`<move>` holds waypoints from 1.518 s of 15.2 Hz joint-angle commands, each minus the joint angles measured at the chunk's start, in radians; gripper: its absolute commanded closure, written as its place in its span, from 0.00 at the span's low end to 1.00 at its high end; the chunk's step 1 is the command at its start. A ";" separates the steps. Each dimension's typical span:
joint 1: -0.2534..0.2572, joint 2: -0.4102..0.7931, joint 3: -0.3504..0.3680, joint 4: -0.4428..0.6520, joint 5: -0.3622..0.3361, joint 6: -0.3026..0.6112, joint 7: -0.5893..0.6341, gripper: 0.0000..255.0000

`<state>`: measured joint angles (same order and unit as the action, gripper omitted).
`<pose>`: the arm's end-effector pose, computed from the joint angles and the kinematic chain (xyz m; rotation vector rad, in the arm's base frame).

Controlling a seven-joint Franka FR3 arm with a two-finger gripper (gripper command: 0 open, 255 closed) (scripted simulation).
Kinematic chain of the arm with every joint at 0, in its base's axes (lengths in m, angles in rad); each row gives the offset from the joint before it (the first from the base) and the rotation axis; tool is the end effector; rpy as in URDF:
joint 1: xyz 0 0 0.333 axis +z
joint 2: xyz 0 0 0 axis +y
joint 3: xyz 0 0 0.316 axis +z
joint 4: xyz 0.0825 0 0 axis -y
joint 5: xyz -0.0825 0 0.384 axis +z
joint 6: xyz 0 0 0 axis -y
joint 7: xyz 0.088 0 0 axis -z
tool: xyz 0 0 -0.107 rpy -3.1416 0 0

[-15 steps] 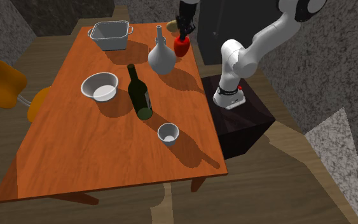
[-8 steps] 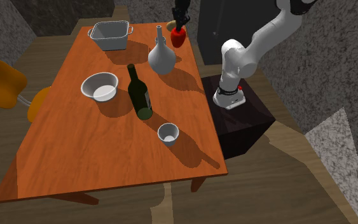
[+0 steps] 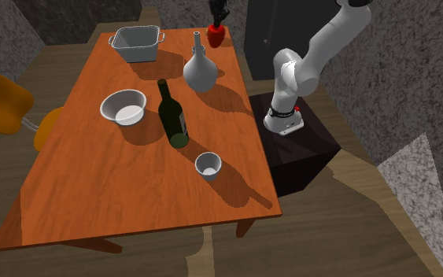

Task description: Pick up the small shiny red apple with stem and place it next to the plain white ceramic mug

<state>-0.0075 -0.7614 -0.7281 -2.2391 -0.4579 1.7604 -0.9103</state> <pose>0.2223 -0.3433 0.5673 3.0065 0.5321 0.1849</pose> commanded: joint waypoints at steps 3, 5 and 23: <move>0.055 0.095 -0.129 0.115 0.002 0.023 -0.099 1.00; 0.095 0.145 -0.204 0.178 0.014 0.033 -0.150 1.00; 0.895 0.221 -1.109 0.758 0.012 -0.004 -0.408 1.00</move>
<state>0.8966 -0.5404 -1.8385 -1.4642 -0.4451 1.7418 -1.3171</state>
